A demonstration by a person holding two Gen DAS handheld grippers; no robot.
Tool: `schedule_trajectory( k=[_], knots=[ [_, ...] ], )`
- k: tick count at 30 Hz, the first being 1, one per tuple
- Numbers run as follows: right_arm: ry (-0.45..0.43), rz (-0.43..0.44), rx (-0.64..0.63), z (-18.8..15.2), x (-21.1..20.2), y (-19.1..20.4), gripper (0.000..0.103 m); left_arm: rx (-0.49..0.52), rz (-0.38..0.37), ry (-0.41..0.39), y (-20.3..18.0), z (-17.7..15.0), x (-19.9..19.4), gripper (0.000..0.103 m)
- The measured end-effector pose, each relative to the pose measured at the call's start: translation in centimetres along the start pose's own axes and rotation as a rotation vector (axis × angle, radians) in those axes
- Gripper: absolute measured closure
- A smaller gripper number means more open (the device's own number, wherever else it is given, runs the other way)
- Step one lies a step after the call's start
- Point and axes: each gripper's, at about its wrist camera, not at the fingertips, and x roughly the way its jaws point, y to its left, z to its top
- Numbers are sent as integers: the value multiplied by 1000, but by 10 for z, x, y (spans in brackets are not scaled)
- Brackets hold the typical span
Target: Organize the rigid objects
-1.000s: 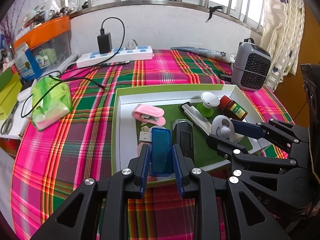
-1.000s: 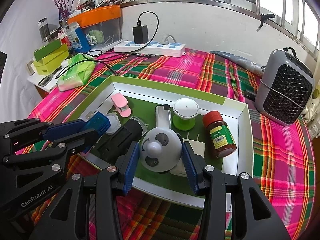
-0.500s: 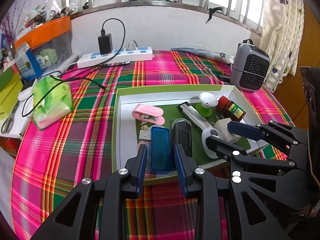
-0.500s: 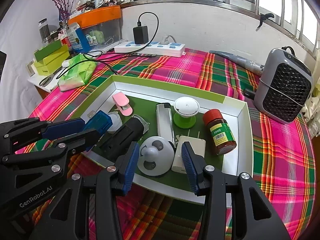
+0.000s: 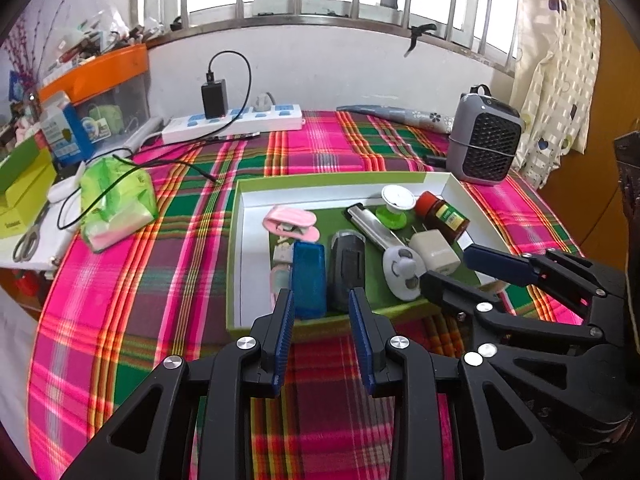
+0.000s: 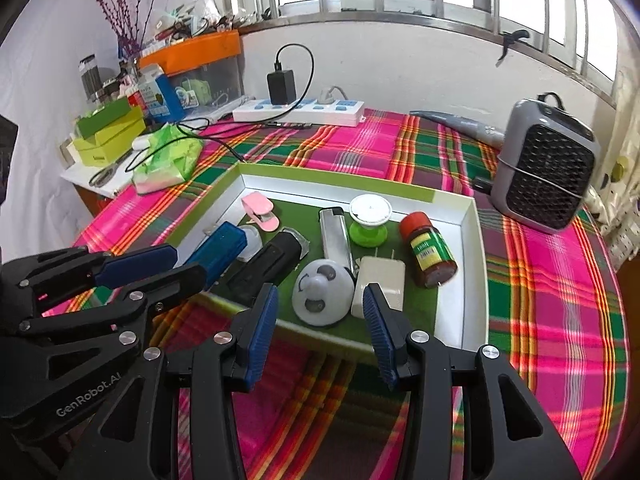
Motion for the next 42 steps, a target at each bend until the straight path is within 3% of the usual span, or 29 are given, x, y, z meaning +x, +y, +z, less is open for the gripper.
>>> schedule_trajectory(
  k=[8,22,37,42],
  knots=[
    [-6,-50,55,-26,-28,-1,57,1,-22,20,-14,-24,-12,75],
    [65,-159,106,-75,-35,-14,57,4,5,88,-33,-65,-9,75],
    [103,-227,158,-84,-33,-26,55,-12,16,76,-41,-70,-2,72],
    [108,-249,175,-85,-32,-29,45,19,25,77,-47,-70,-1,64]
  ],
)
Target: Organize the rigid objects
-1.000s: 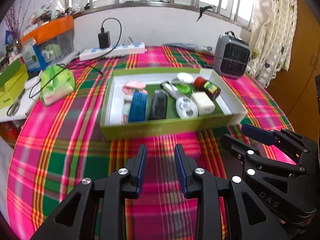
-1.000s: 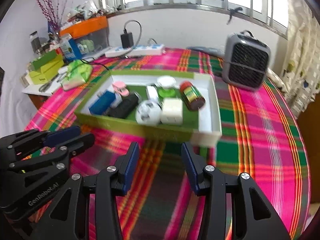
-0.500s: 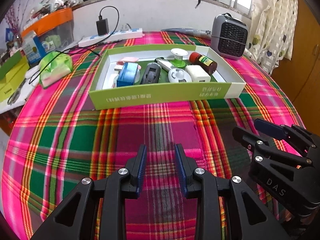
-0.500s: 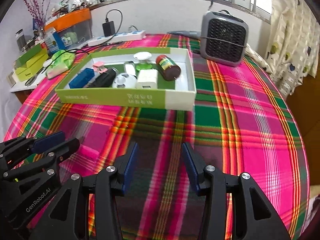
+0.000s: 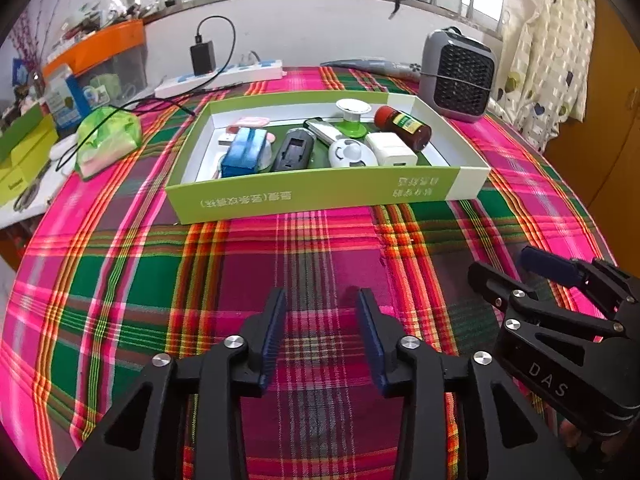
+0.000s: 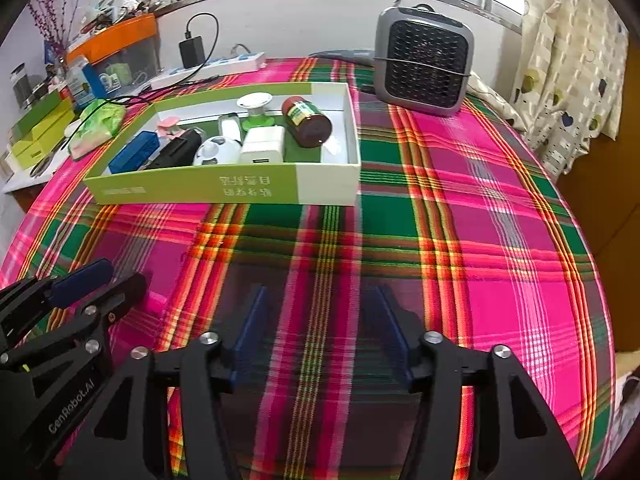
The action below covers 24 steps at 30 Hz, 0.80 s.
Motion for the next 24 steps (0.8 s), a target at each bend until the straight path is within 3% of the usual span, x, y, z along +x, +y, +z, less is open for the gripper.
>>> schedule_trajectory(
  k=[24],
  knots=[
    [2,-3,6,-1,0,-1,42,13,27,2,-6,0,1,61]
  ],
)
